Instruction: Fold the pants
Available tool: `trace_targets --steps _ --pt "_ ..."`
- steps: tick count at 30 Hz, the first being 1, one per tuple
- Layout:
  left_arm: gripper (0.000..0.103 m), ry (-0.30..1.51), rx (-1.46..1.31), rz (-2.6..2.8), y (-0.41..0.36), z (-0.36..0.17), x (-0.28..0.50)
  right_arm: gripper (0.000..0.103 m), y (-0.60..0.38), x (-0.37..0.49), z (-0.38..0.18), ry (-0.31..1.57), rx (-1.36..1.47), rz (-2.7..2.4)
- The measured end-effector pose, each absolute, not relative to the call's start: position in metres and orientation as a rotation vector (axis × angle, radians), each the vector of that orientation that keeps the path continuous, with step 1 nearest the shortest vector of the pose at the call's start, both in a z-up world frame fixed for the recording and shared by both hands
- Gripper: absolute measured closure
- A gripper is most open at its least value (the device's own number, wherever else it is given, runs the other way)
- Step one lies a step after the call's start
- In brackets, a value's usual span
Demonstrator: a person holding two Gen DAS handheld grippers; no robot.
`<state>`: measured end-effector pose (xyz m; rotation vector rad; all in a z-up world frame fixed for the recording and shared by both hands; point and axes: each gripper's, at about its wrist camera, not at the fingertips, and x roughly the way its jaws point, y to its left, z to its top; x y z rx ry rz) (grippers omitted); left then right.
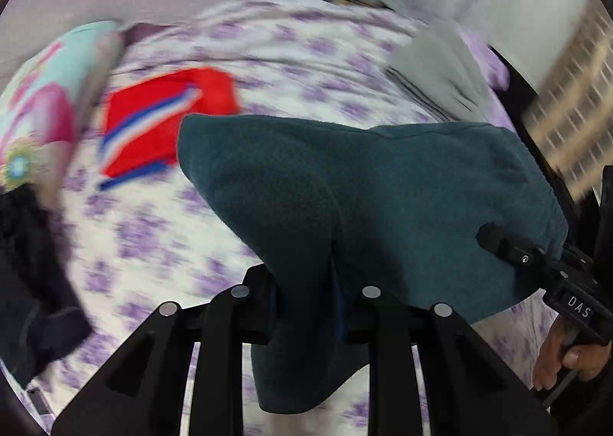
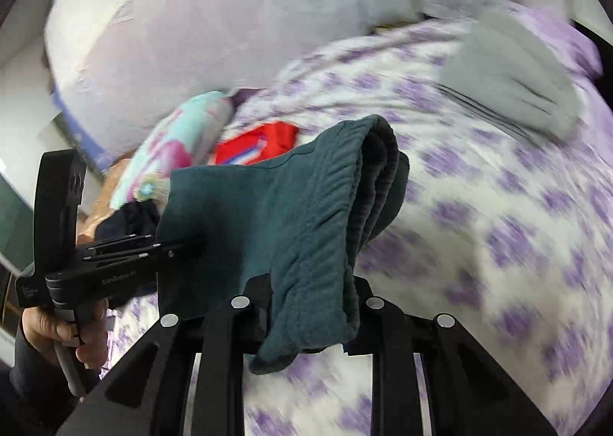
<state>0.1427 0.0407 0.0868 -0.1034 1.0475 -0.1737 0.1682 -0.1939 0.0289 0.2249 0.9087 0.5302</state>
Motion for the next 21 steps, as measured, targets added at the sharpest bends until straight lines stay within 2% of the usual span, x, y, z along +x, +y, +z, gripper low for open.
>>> trace_targets --steps 4,7,8,9,10,11,12,15,17,19,21 --pt "0.082 1.059 -0.128 -0.056 0.096 0.066 0.161 0.079 -0.141 0.204 0.007 0.951 0.198 0.582" --pt "0.081 1.148 -0.125 0.018 0.123 0.015 0.175 0.074 -0.105 0.226 -0.032 1.028 0.148 0.569" --pt "0.078 1.195 -0.118 0.048 0.13 -0.009 0.179 0.066 -0.095 0.234 -0.054 1.076 0.112 0.536" --pt "0.067 1.238 -0.107 0.084 0.136 -0.027 0.181 0.053 -0.089 0.241 -0.075 1.131 0.07 0.482" --pt "0.06 1.247 -0.139 0.099 0.146 -0.046 0.179 0.048 -0.086 0.246 -0.094 1.186 0.027 0.427" --pt "0.043 1.201 -0.196 0.115 0.156 -0.047 0.174 0.046 -0.089 0.247 -0.107 1.199 0.034 0.417" --pt "0.035 1.199 -0.247 0.139 0.164 -0.048 0.171 0.043 -0.093 0.245 -0.105 1.165 0.061 0.425" --pt "0.036 1.217 -0.354 0.117 0.178 -0.043 0.169 0.043 -0.101 0.245 -0.097 1.211 0.104 0.425" --pt "0.036 1.183 -0.346 0.13 0.179 -0.028 0.166 0.043 -0.107 0.245 -0.074 1.153 0.13 0.411" --pt "0.032 1.147 -0.317 0.162 0.178 -0.017 0.163 0.043 -0.108 0.243 -0.047 1.038 0.111 0.382" --pt "0.023 1.162 -0.267 0.228 0.177 -0.021 0.167 0.043 -0.101 0.247 -0.037 0.991 0.091 0.404"
